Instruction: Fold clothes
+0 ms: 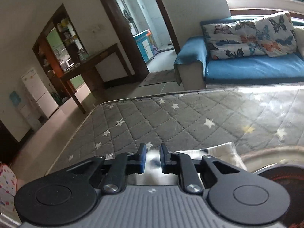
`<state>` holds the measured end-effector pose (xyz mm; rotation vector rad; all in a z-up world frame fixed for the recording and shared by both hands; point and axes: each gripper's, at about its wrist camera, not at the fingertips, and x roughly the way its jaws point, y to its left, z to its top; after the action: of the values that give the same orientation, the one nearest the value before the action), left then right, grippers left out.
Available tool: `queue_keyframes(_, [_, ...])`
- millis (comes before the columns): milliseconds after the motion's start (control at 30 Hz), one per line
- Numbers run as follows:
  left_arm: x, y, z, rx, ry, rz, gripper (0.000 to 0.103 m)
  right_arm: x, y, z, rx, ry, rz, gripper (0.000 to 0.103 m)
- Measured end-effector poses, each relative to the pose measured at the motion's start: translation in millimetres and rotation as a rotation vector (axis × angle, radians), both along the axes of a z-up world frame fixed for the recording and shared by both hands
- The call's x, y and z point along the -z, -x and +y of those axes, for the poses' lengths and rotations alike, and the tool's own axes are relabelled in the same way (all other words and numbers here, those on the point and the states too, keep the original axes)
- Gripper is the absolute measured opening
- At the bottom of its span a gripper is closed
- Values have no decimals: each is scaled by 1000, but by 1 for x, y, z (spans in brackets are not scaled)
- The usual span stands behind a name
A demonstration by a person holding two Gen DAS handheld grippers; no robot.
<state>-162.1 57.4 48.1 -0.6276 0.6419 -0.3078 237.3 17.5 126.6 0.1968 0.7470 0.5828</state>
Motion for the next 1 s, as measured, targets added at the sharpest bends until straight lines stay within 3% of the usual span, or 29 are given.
queue_keyframes(167, [7,6,8,-22,15,31,15,0,-6,-26,12,174,-19,15])
queue_keyframes(300, [8,7,9,-23,7,45,15,16,-9,-36,-10,151,52,17])
queue_keyframes(433, [11,4,6,-30,-6,62,15,34,-6,-30,-44,121,82,42])
queue_keyframes(567, [12,3,4,-36,-23,71,15,51,-7,-15,-52,169,75,41])
queue_keyframes(633, [12,3,3,-38,-31,74,15,56,-5,-11,-51,187,69,36])
queue_keyframes(700, [12,2,3,-39,-37,79,15,58,-4,-9,-53,185,57,10])
queue_keyframes(900, [10,-3,5,-41,-47,74,15,40,-13,-26,60,182,-35,6])
queue_keyframes(1000, [10,-4,4,-37,-51,76,15,40,-20,-35,92,204,-36,7])
